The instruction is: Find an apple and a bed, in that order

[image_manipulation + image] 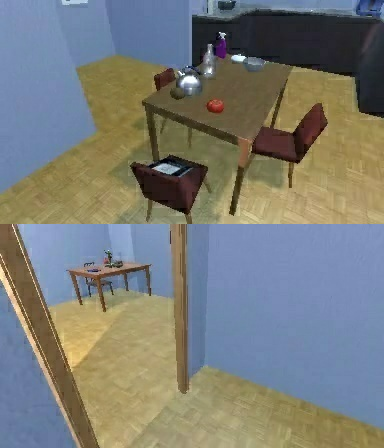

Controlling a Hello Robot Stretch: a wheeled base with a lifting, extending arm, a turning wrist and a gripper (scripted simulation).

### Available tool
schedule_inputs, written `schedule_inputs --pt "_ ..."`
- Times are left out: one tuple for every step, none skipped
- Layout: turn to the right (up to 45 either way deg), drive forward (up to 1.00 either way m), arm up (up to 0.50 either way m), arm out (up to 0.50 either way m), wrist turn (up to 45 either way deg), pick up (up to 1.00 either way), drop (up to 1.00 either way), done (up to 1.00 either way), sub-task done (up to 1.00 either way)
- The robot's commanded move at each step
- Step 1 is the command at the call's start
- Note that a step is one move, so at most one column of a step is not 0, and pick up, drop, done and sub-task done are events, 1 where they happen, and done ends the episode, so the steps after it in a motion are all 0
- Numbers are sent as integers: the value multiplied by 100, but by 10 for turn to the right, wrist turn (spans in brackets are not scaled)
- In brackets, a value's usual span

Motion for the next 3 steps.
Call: schedule_inputs --pt "0 65 0 0 0 0 0 0 0" --pt "-90 0 0 0 0 0 0 0 0" --pt "0 40 0 0 0 0 0 0 0"
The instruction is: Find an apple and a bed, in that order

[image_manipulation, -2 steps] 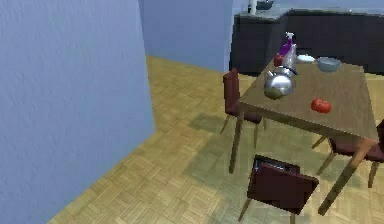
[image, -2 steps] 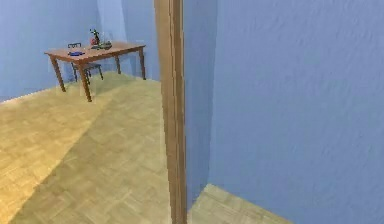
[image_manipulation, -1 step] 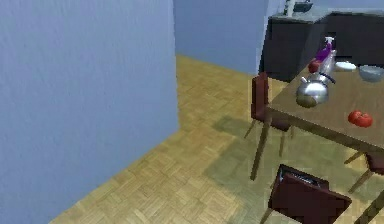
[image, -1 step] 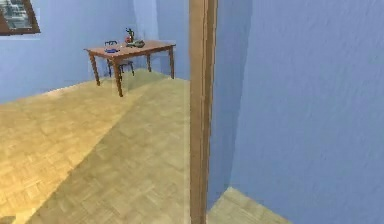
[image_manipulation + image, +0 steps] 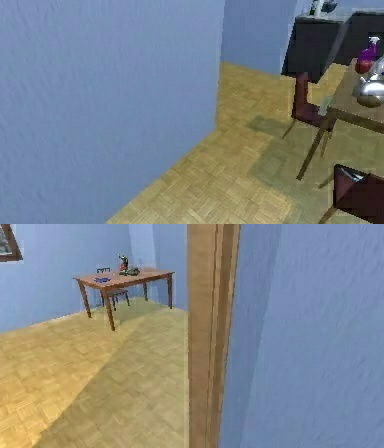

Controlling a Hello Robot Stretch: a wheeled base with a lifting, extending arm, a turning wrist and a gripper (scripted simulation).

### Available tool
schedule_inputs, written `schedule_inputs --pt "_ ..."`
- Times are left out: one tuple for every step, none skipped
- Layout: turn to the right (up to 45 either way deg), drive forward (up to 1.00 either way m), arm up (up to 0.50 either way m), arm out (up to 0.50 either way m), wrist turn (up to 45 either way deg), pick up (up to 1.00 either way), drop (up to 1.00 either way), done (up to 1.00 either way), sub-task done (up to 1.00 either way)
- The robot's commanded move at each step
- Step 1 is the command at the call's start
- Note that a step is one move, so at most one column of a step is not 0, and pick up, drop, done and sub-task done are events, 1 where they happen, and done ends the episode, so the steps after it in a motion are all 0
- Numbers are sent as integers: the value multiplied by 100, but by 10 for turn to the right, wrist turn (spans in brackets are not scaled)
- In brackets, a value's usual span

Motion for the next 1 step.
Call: schedule_inputs --pt "-450 0 0 0 0 0 0 0 0"
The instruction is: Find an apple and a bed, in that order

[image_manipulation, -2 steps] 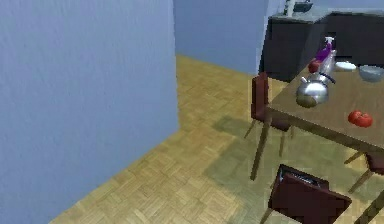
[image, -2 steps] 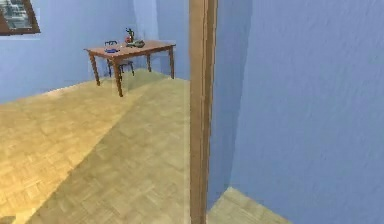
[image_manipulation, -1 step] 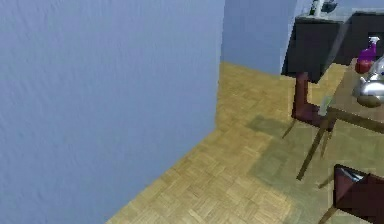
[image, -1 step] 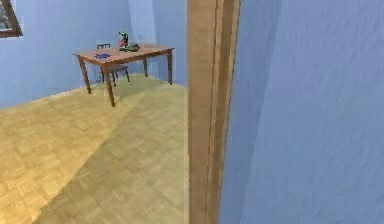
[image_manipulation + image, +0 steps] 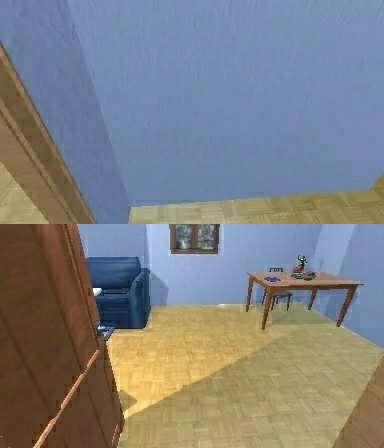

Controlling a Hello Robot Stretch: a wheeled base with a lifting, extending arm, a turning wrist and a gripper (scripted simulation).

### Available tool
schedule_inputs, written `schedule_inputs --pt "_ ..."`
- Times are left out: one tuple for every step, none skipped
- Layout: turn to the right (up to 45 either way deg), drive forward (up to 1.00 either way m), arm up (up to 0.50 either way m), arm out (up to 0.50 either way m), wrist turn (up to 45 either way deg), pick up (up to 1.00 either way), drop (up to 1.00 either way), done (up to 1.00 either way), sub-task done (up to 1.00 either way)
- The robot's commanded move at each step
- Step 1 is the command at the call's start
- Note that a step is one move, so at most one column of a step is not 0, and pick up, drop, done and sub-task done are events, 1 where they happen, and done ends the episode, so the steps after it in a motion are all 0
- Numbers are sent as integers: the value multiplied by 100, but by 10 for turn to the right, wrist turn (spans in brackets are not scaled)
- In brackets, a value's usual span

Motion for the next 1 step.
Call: schedule_inputs --pt "0 45 0 0 0 0 0 0 0"
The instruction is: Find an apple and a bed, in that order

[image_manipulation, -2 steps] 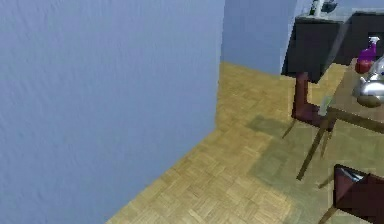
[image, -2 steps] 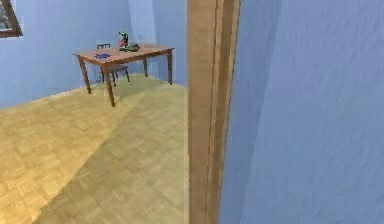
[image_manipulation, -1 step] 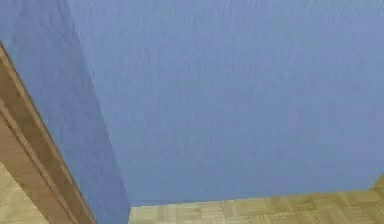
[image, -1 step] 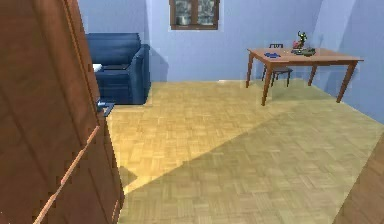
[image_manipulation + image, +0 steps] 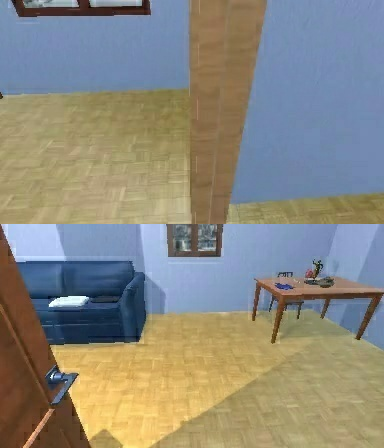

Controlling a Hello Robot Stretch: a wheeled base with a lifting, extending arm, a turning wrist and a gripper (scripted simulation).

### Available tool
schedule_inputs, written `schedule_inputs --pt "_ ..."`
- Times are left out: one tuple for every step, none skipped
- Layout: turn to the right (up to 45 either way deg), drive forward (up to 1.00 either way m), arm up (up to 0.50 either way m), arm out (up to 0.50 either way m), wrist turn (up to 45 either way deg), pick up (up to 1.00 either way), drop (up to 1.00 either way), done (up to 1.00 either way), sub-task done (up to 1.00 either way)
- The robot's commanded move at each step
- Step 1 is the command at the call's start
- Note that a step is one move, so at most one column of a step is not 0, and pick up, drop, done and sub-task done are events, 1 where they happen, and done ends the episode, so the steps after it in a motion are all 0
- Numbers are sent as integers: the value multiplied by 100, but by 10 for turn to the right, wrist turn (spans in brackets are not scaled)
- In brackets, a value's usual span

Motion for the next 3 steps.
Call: schedule_inputs --pt "450 0 0 0 0 0 0 0 0" --pt "150 0 0 0 0 0 0 0 0" --pt "0 100 0 0 0 0 0 0 0"
